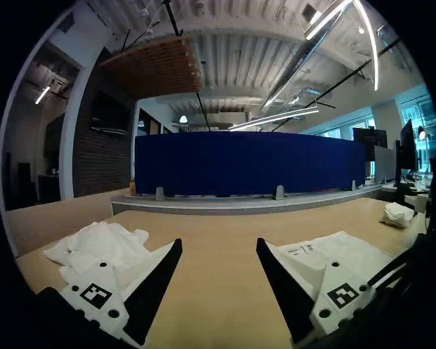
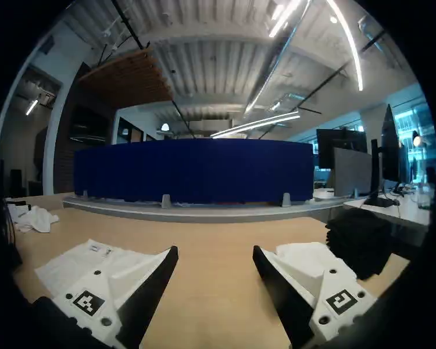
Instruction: Fold towel
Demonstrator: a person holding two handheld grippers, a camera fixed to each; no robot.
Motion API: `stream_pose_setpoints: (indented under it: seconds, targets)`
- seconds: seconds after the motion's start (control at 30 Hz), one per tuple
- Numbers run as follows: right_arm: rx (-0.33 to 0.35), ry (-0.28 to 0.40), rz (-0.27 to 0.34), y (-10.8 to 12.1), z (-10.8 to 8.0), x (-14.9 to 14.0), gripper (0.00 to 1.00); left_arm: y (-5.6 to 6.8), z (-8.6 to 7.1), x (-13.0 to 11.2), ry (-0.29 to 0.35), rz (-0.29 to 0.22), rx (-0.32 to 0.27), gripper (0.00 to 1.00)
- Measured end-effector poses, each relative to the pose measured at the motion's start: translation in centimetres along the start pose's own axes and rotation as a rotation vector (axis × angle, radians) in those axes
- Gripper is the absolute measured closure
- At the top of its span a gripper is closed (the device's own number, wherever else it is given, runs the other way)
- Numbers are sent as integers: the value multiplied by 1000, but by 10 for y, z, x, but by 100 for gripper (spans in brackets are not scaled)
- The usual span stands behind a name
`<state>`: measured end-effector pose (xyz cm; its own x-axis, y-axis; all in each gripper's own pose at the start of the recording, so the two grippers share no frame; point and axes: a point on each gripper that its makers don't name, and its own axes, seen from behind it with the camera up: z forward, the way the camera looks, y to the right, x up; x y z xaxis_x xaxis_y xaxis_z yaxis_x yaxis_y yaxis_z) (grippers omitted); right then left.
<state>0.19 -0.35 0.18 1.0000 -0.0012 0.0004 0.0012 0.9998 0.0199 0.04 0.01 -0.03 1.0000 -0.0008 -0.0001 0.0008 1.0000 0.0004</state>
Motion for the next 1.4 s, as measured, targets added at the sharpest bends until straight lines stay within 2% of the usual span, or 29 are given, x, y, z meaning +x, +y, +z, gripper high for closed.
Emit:
stream_pose_setpoints:
  seconds: [1.2,1.4]
  targets:
    - [-1,0,0,-1,0,0,0,1,0,1,-1,2,3,5]
    - [-12,-22,-10,1,-2,-2,0,0,-2,0,-2,16,9,5]
